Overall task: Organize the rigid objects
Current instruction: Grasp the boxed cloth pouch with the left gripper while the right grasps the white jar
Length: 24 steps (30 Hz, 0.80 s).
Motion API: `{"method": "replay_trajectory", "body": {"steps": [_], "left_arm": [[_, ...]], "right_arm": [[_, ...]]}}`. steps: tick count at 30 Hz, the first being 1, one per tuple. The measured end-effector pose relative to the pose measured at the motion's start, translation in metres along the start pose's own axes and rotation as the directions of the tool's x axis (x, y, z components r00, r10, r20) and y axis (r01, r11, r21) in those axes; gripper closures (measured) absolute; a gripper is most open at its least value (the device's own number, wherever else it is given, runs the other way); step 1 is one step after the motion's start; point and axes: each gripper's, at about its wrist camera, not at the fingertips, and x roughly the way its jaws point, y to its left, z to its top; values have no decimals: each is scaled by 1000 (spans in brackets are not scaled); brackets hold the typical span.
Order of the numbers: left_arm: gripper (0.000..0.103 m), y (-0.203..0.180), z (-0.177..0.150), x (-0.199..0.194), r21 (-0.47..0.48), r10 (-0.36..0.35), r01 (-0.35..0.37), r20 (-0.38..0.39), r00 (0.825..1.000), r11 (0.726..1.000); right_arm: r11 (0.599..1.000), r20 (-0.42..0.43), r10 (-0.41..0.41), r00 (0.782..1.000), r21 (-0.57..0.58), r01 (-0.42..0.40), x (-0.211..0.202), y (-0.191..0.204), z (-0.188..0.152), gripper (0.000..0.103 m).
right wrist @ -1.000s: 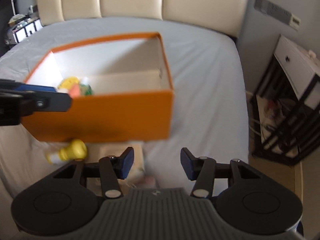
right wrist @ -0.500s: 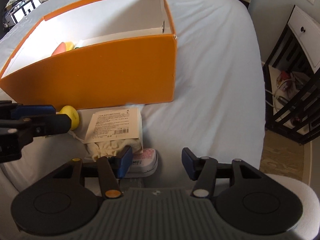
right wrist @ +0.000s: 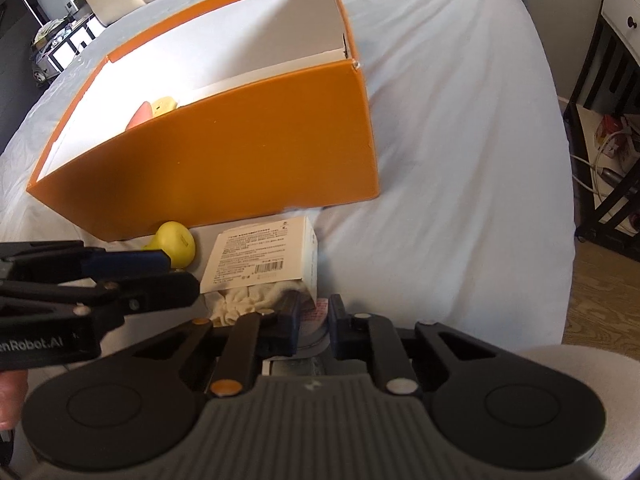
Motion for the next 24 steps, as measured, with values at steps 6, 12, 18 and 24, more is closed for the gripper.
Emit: {"method": "replay_trajectory", "body": {"steps": [6, 12, 18, 24], "left_arm": [[43, 20, 3, 22, -224, -79, 67, -43, 996, 972], [39, 30, 5, 37, -336, -123, 100, -50, 991, 937], [31, 32, 11, 53, -365, -146, 113, -65, 987, 924], [29, 34, 15, 64, -392, -162, 123, -70, 984, 912]], "right_arm": [[999, -10, 18, 1000, -39, -18, 2, 6, 0, 94], [998, 28, -32, 999, 51, 31, 1, 0, 1, 93], [988, 51, -126, 991, 92, 121, 2, 0, 2, 92], [996, 11, -83, 996, 39, 83, 11, 1, 6, 102]]}}
